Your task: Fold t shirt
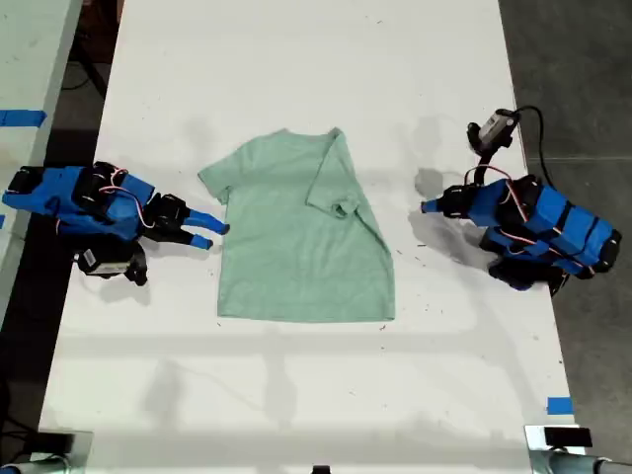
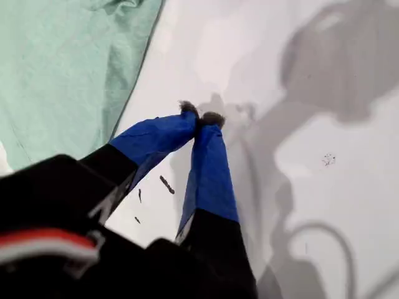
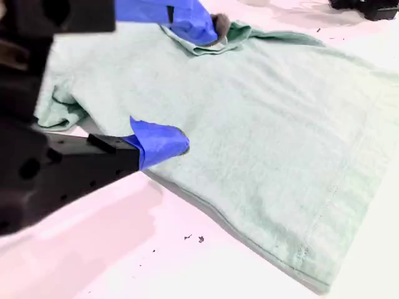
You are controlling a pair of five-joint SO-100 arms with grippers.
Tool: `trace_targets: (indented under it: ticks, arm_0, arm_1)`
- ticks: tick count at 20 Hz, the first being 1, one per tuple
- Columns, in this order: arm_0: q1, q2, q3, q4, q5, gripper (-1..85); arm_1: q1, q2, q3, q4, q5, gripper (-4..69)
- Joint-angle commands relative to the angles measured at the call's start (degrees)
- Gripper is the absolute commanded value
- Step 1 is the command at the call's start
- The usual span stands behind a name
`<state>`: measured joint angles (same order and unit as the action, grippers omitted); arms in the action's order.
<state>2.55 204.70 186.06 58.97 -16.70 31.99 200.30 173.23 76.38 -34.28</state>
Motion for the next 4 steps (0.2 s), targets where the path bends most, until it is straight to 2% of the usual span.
trace_targets:
  ticks: [1, 4]
  arm_0:
    - [0.44, 0.35, 2.46, -0.53, -0.44, 24.2]
    - [0.44, 0.35, 2.46, -0.53, -0.44, 24.2]
  arm_1:
    - [-0.62, 0.97, 3.16, 0.26, 0.79, 2.2]
    - [-0.70, 0.97, 3.16, 0.26, 0.79, 2.2]
